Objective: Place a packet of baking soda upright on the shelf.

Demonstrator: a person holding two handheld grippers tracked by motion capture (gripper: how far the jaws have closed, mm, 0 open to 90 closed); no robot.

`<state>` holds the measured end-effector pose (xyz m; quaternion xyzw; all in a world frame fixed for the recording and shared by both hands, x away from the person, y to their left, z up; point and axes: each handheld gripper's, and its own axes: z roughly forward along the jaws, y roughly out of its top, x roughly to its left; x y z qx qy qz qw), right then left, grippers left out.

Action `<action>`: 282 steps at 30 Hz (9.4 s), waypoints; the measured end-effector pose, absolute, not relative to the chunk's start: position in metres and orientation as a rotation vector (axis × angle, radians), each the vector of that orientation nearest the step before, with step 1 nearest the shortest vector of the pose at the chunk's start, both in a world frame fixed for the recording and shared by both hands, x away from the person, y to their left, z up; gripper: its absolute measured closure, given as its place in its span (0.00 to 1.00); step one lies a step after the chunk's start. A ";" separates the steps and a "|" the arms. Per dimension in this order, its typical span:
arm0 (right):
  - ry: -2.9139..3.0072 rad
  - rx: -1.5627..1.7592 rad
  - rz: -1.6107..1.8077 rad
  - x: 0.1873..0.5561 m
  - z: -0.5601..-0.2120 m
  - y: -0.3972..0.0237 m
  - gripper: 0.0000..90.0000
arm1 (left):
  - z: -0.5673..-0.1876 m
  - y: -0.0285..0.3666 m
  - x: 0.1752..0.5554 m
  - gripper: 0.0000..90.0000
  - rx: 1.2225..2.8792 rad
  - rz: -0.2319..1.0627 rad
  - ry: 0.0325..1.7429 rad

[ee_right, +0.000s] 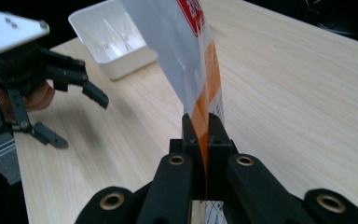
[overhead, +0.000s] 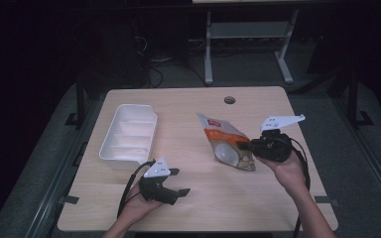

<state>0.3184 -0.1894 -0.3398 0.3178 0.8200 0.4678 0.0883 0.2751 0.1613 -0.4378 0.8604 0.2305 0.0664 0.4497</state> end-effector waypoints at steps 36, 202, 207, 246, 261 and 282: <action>2.504 0.834 1.487 0.389 -0.315 -0.088 1.00 | -0.444 0.163 0.275 0.23 2.179 0.146 0.529; 2.735 0.816 1.375 0.487 -0.410 0.082 0.86 | -0.445 0.171 0.278 0.23 2.195 0.173 0.535; 2.721 0.818 1.420 0.483 -0.404 0.067 0.85 | -0.446 0.171 0.279 0.23 2.196 0.172 0.535; 2.658 0.870 1.562 0.461 -0.383 -0.030 0.69 | -0.447 0.168 0.280 0.23 2.204 0.167 0.544; 2.630 0.930 1.608 0.453 -0.377 -0.068 0.58 | -0.448 0.167 0.281 0.23 2.193 0.148 0.552; 2.567 0.995 1.611 0.435 -0.375 -0.119 0.52 | -0.449 0.168 0.283 0.23 2.186 0.147 0.568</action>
